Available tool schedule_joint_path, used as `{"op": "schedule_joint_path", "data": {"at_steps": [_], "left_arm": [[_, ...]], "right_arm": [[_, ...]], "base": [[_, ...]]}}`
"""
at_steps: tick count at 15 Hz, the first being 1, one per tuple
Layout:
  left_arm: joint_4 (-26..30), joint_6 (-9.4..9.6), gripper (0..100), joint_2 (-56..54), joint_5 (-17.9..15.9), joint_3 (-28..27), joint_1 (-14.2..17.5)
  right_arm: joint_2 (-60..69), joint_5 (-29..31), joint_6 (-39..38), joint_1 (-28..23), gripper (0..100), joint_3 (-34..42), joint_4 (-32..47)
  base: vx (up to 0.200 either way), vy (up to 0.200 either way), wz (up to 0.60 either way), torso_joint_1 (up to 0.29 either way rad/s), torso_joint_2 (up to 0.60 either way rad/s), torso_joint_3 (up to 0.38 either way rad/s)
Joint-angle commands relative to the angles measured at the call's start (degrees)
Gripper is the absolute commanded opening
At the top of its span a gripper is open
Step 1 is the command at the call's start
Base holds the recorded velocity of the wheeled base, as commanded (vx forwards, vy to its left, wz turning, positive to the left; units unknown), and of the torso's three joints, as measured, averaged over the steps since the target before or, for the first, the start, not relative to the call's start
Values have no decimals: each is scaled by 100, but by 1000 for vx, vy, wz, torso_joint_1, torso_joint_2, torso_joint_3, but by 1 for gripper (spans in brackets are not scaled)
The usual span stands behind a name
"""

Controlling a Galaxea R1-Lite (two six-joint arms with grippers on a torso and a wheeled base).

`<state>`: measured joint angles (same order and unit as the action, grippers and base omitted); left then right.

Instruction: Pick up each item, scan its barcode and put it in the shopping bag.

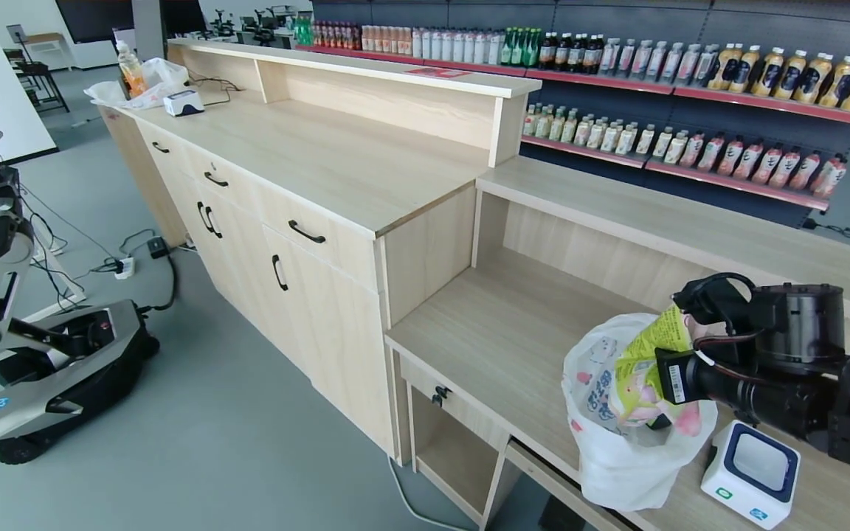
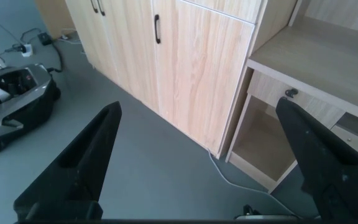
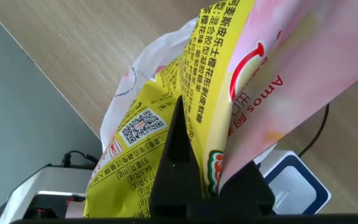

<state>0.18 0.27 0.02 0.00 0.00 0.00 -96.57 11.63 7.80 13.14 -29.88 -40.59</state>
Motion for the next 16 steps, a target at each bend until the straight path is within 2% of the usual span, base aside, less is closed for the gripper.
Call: {"op": "schedule_joint_path", "data": {"at_steps": [1,16], "left_arm": [[-1,0,100,-2,0,0,0],[-1,0,100,-2,0,0,0]], "right_arm": [[-37,-3,20,-5,0,0,-1],[-415,-3,20,-13,0,-18,-27]], "base": [[0,0,0,0,0,0],[0,0,0,0,0,0]]}}
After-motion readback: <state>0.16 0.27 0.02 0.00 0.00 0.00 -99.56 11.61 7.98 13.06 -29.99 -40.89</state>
